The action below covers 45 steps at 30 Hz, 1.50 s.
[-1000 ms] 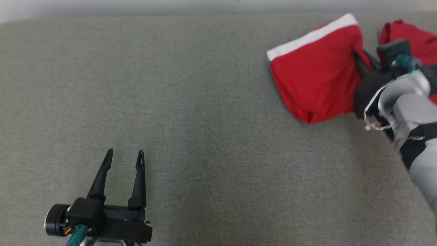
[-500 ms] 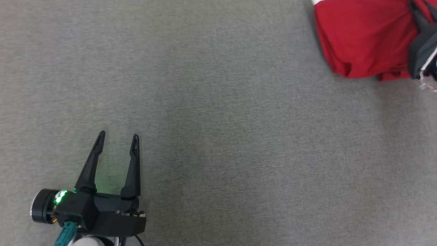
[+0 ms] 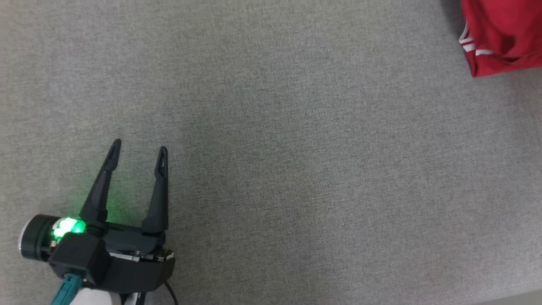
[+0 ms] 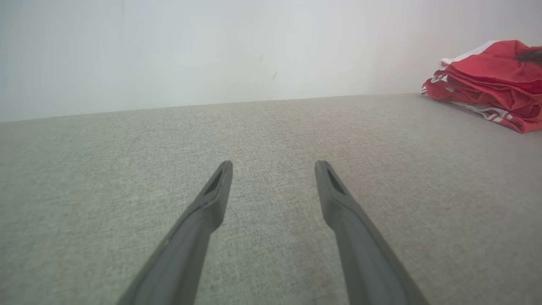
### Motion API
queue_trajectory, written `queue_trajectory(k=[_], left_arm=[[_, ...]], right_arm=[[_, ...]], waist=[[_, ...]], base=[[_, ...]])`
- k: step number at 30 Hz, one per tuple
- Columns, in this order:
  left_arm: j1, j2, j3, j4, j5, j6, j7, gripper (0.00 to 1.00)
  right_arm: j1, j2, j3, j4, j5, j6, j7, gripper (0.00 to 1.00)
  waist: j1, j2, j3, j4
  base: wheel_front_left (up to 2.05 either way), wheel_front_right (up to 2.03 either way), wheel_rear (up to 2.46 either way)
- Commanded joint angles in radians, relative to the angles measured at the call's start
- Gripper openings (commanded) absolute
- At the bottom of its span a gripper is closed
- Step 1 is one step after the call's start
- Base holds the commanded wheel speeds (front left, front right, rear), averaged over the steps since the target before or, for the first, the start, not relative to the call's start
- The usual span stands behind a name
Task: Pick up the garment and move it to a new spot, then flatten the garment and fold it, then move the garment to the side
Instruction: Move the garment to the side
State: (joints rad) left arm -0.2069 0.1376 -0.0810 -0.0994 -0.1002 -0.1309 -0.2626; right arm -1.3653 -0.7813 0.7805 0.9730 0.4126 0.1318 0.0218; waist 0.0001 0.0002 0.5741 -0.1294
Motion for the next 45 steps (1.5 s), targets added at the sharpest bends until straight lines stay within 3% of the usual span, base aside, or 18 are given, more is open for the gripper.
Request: queue_trajectory(k=[1, 9, 10, 12, 13, 23, 34, 38, 45], left_arm=[[-0.005, 0.006, 0.007, -0.012, -0.001, 0.002, -0.003, 1.0], [-0.009, 0.006, 0.012, -0.037, 0.005, 0.002, -0.003, 1.0], [-0.01, 0.007, 0.013, -0.038, 0.004, 0.002, -0.003, 1.0], [-0.013, 0.008, 0.014, -0.038, 0.001, 0.002, -0.003, 1.0], [-0.013, 0.009, 0.015, -0.036, 0.0, 0.002, -0.003, 1.0], [0.05, -0.027, 0.071, 0.016, -0.012, 0.002, -0.003, 1.0], [0.152, -0.074, 0.141, 0.109, -0.015, 0.002, -0.003, 1.0], [0.185, -0.082, 0.168, 0.125, -0.011, 0.004, -0.003, 1.0], [0.24, -0.088, 0.192, 0.154, -0.007, 0.022, -0.003, 1.0]], right_arm=[[-0.015, -0.013, -0.004, 0.007, -0.006, -0.003, -0.004, 0.0], [-0.033, -0.017, -0.015, 0.036, -0.032, -0.003, -0.013, 0.0], [-0.035, -0.012, -0.017, 0.039, -0.033, -0.003, -0.013, 0.05], [-0.036, -0.004, -0.018, 0.04, -0.043, -0.003, -0.023, 0.8], [-0.035, 0.0, -0.019, 0.043, -0.046, -0.003, -0.025, 1.0], [-0.021, 0.047, -0.053, 0.059, -0.088, -0.003, -0.099, 1.0], [0.108, 0.178, -0.128, -0.019, -0.046, -0.003, -0.268, 1.0], [0.185, 0.224, -0.198, -0.065, -0.066, -0.003, -0.286, 1.0], [0.478, 0.31, -0.443, -0.304, -0.127, -0.003, -0.287, 1.0]], waist=[[-0.0001, -0.0002, 0.014, -0.006], [-0.0001, -0.0002, 0.026, -0.019], [-0.0001, -0.0002, 0.027, -0.02], [-0.0001, -0.0002, 0.026, -0.022], [-0.0001, -0.0002, 0.024, -0.023], [-0.0001, -0.0002, -0.107, -0.024], [-0.0001, -0.0002, -0.309, 0.026], [-0.0001, -0.0002, -0.364, 0.052], [-0.0001, -0.0002, -0.455, 0.104]], base=[[0.0, 0.0, 0.0], [0.0, 0.0, 0.0], [0.0, 0.0, 0.0], [0.0, 0.0, 0.0], [0.0, 0.0, 0.0], [0.0, 0.0, 0.0], [0.0, 0.0, 0.0], [0.0, 0.0, 0.0], [0.0, 0.0, 0.0]])
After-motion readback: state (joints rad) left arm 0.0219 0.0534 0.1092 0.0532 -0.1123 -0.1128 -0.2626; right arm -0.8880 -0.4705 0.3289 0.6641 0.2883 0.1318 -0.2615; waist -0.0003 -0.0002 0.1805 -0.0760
